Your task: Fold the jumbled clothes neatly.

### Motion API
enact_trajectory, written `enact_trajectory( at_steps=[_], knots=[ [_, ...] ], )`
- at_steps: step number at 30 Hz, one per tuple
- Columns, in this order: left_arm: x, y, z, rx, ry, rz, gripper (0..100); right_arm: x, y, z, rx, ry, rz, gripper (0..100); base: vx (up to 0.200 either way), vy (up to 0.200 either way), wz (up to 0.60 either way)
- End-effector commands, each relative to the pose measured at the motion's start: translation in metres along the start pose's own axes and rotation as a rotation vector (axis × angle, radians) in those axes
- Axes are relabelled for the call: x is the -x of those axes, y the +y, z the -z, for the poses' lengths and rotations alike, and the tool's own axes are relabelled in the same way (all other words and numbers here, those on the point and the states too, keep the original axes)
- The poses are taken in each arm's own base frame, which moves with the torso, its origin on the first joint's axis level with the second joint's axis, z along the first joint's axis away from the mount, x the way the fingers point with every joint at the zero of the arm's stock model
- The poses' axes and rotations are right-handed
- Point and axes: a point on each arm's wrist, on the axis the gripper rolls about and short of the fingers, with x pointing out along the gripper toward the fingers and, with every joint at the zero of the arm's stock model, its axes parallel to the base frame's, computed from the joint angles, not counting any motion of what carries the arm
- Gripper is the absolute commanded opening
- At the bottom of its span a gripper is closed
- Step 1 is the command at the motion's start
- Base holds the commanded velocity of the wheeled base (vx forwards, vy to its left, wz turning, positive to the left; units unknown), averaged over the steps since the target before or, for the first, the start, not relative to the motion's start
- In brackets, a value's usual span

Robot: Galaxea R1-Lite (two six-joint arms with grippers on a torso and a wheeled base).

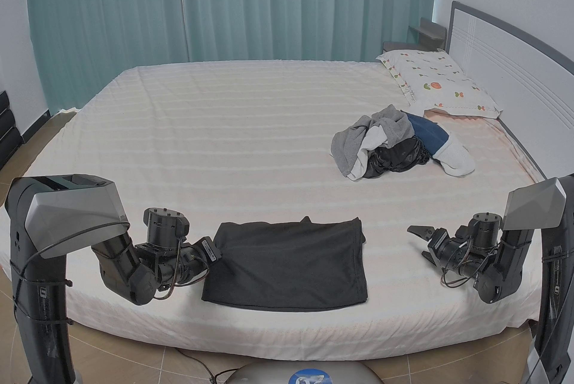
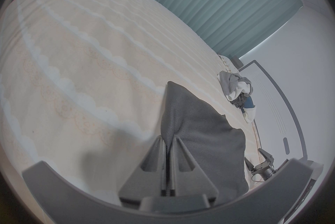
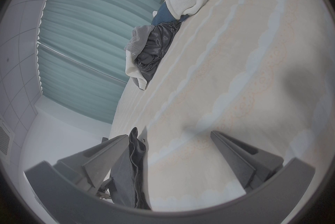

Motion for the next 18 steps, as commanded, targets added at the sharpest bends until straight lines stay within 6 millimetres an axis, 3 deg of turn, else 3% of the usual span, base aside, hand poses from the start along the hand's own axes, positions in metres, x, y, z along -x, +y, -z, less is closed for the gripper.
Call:
enact_trajectory(
  at_steps=[1,18],
  knots=[
    [0.0023,0.0042,-0.0032,0.010,-0.007,-0.011,0,-0.0001,-0.0004,0.0004,-0.001,0.001,0.001,100,0.000,0.200,0.00],
    [0.0039,0.0072,-0.0070,0.019,-0.016,-0.019,0,-0.0008,-0.0027,0.0017,0.006,-0.007,-0.008,100,0.000,0.200,0.00]
  ],
)
